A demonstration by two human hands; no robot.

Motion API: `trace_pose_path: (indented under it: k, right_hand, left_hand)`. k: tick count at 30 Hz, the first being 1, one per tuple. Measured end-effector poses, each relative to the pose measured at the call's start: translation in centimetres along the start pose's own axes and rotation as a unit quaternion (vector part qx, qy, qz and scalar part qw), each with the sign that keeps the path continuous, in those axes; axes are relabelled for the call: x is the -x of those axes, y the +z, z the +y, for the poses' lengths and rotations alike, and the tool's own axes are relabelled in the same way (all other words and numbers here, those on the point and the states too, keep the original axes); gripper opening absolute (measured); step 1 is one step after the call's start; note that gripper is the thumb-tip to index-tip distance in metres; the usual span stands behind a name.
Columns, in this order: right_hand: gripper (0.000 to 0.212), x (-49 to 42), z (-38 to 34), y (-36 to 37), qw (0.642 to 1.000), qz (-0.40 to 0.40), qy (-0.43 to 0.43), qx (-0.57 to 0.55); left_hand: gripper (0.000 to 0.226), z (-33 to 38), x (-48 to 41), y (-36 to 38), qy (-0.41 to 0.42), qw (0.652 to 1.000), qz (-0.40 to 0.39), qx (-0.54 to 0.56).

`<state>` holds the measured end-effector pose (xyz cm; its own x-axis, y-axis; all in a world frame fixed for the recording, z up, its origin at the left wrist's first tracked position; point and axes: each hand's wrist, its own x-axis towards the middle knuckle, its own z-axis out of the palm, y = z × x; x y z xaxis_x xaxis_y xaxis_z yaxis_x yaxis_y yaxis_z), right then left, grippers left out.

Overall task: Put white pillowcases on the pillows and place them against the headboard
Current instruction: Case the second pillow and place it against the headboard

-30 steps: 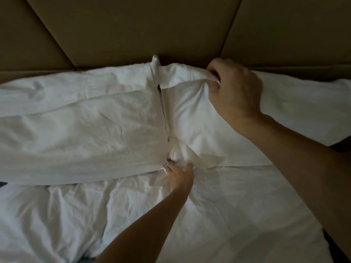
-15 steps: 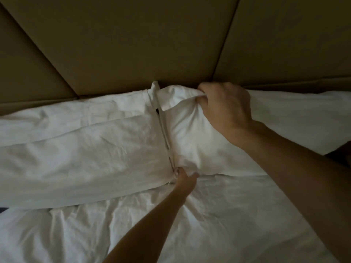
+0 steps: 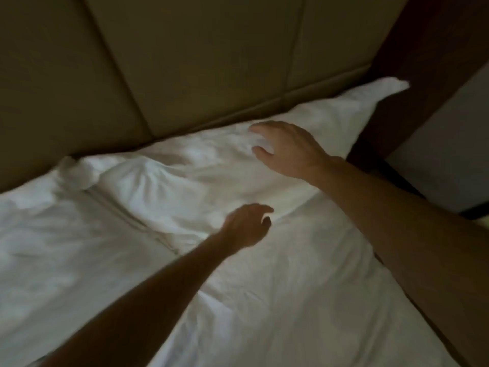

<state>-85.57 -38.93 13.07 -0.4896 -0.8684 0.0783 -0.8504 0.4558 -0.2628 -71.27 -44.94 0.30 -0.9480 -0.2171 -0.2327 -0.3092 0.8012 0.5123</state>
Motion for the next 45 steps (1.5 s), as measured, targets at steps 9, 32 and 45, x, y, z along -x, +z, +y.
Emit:
trace_pose_path:
  k: [9, 32, 45]
  right_hand:
    - [0.053, 13.9, 16.4, 1.5, 0.974, -0.097, 0.204, -0.009]
    - [0.050, 21.8, 21.9, -3.6, 0.959, -0.090, 0.257, -0.077]
    - [0.049, 20.1, 17.8, -4.5, 0.956, -0.140, 0.253, -0.055]
  left_hand:
    - [0.030, 6.7, -8.3, -3.6, 0.251, 0.890, 0.163, -0.343]
    - [0.043, 9.9, -14.4, -11.7, -0.063, 0.935, 0.075, -0.341]
    - [0.050, 10.0, -12.7, -14.3, -0.110, 0.951, 0.083, -0.276]
